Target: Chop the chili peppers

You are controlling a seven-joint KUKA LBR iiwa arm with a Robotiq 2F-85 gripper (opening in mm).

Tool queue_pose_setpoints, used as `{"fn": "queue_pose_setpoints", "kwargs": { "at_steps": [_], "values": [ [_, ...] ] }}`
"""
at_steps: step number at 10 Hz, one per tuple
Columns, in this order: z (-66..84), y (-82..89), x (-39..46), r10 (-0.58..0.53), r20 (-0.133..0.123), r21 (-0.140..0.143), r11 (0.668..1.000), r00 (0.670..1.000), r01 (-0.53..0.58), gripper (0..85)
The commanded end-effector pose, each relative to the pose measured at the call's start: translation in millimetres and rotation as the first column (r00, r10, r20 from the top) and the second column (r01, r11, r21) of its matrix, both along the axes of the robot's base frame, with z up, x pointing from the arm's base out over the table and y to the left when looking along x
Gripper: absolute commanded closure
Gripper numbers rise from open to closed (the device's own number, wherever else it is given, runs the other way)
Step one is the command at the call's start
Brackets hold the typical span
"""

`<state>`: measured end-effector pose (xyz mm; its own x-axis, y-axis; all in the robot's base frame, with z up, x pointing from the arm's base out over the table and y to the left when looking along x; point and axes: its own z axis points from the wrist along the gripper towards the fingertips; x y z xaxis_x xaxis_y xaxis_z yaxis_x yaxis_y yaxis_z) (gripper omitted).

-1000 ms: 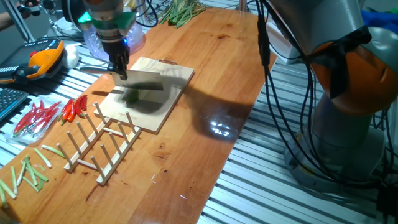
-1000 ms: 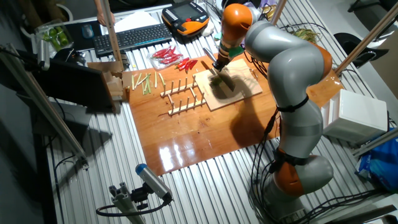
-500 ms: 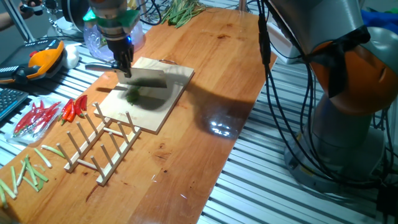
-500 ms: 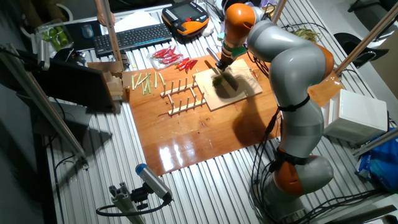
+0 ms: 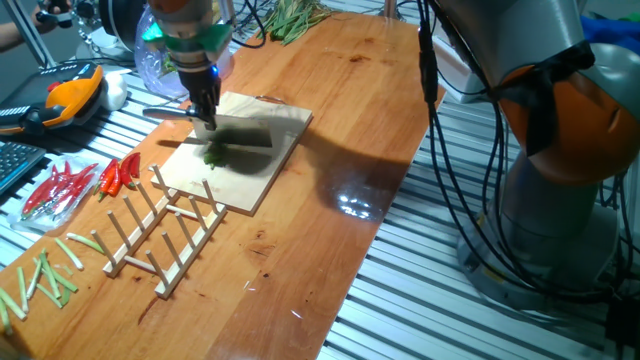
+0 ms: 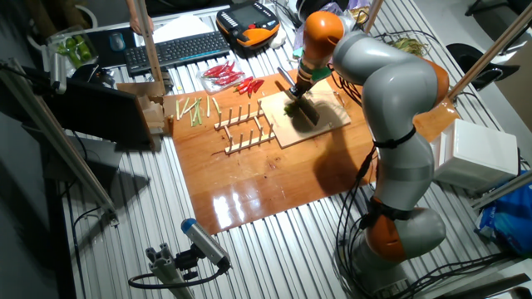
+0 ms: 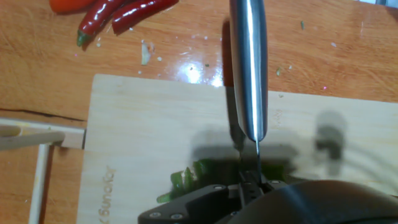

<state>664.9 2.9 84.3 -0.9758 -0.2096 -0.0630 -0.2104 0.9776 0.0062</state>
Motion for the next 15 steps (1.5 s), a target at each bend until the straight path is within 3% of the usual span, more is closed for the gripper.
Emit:
{"fn": "queue_pose_setpoints", "kwargs": {
  "at_steps": [1,4,6,7,10,15],
  "values": [
    [-3.8,0.5,-1.6,-0.002,0.003,-0.001,1.0,1.0,0.002,85.0],
    [-8.3,5.3,-3.2,-0.017,0.011,0.017,1.0,1.0,0.017,85.0],
    [5.3,7.7,2.8,-0.018,-0.001,0.016,1.0,1.0,0.018,85.0],
    [14.7,5.9,5.9,-0.015,-0.016,0.031,0.999,1.0,0.015,85.0],
    [28.6,1.1,16.0,0.018,-0.018,0.031,0.999,1.0,-0.017,85.0],
    [21.1,-10.1,10.7,0.048,0.027,0.027,0.998,0.999,-0.048,85.0]
  ]
}}
